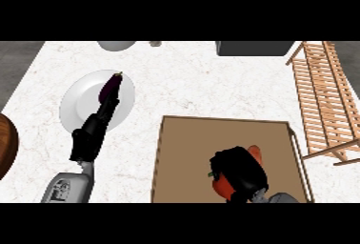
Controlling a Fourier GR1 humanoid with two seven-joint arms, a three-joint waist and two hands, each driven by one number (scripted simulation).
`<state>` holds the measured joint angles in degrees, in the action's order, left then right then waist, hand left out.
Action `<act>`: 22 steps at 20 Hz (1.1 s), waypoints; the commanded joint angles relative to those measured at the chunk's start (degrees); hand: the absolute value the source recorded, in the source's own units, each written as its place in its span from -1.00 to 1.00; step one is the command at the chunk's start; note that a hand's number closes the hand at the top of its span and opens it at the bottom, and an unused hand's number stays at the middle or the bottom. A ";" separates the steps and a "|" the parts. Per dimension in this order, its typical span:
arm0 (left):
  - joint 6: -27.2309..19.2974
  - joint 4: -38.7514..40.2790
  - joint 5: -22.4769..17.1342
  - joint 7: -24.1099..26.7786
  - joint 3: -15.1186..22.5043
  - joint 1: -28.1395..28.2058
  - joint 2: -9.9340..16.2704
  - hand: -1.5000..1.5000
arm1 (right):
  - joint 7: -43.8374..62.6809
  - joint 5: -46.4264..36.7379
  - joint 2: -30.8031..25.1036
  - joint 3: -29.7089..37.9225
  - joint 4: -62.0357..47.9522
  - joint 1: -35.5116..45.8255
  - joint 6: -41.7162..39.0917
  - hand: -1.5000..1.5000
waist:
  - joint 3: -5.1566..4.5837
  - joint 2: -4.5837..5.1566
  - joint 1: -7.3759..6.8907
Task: Pick the bell pepper from the tray and place it in the tiered shelf
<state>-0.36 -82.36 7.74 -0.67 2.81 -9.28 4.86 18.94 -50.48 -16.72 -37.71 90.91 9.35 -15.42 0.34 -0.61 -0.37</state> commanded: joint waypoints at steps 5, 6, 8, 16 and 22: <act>-0.31 -0.24 -0.49 0.03 -0.67 0.50 -0.10 0.00 | -29.38 7.84 -17.29 -4.54 10.26 -3.85 -2.69 1.00 | 0.25 -0.23 2.00; -0.71 -0.43 -0.37 -0.23 -1.54 0.64 0.66 0.00 | -32.17 10.66 -18.63 -3.42 10.88 -5.61 -2.75 1.00 | 0.36 0.02 2.46; -0.79 -0.31 -0.59 -0.24 -1.38 0.97 0.13 0.00 | -38.01 15.41 -20.93 -1.43 12.73 -7.68 -2.67 1.00 | 0.40 0.33 3.87; -1.36 -0.97 -0.84 -0.07 -3.16 1.96 1.35 0.00 | -59.48 32.99 -34.02 14.15 15.22 -11.09 -5.26 1.00 | 0.24 0.20 6.24; -1.02 -1.17 -1.47 0.13 -4.18 2.81 2.14 0.00 | -72.79 46.84 -43.53 31.95 7.53 -10.53 -8.52 1.00 | 0.06 0.05 6.38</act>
<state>-1.68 -83.17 6.74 -0.45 -0.70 -6.96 6.40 -44.27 -11.67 -54.70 -15.55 102.40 -1.43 -20.49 0.49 -0.44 5.99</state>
